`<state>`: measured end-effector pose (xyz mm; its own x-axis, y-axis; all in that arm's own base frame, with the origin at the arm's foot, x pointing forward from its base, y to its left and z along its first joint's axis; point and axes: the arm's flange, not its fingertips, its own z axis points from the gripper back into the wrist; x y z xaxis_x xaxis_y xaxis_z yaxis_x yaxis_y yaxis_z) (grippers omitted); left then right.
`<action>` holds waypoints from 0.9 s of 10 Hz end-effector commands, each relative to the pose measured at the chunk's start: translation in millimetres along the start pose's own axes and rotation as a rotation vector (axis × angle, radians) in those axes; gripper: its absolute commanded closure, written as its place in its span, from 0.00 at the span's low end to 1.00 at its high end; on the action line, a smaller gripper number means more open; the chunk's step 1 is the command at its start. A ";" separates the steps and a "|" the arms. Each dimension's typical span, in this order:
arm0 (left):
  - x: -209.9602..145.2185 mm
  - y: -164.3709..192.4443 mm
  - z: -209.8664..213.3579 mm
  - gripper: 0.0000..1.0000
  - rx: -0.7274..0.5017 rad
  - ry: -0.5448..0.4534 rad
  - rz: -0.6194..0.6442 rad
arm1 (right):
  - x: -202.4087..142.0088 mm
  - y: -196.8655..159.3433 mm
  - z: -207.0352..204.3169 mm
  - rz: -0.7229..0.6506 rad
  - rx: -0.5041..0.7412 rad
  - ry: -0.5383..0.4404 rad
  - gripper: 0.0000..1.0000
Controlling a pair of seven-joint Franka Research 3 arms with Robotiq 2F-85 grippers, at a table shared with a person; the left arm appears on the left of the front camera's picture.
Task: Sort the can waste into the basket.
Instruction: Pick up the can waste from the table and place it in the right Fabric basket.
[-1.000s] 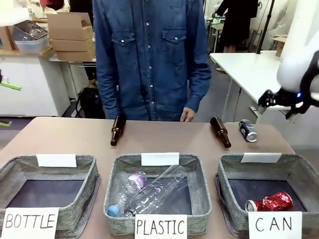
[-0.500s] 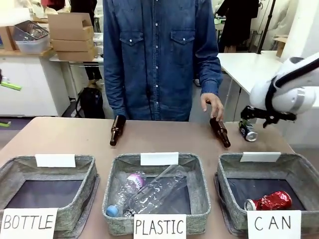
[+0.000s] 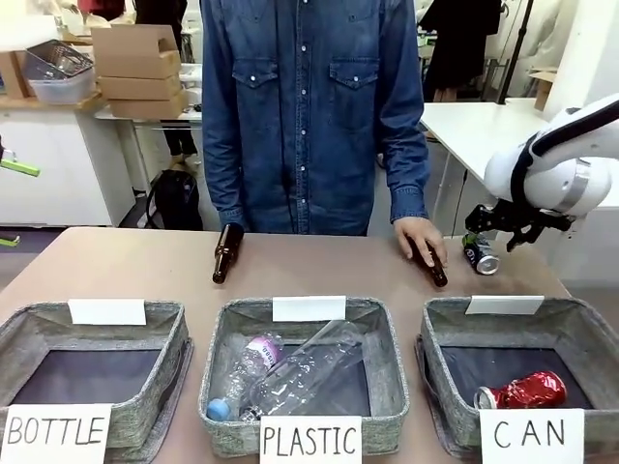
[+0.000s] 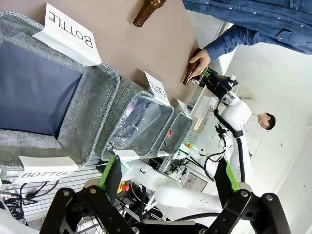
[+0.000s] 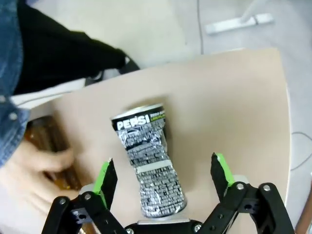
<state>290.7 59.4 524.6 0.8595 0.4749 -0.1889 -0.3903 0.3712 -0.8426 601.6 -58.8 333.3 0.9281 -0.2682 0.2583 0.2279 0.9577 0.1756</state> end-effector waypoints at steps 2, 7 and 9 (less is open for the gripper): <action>-1.4 0.5 1.3 0.00 -0.008 0.002 -0.001 | -18.6 -86.5 71.8 -0.099 0.288 0.007 0.00; -1.4 0.5 1.3 0.00 -0.008 0.002 -0.001 | -55.5 -160.9 100.4 -0.273 0.562 0.026 0.00; -1.4 0.5 1.3 0.00 -0.008 0.002 -0.001 | -42.3 -107.3 86.9 -0.168 0.563 0.028 0.00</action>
<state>290.7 59.6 524.6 0.8593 0.4753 -0.1891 -0.3905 0.3708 -0.8426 488.8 -189.2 384.3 0.8900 -0.4473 0.0889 0.2657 0.6670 0.6961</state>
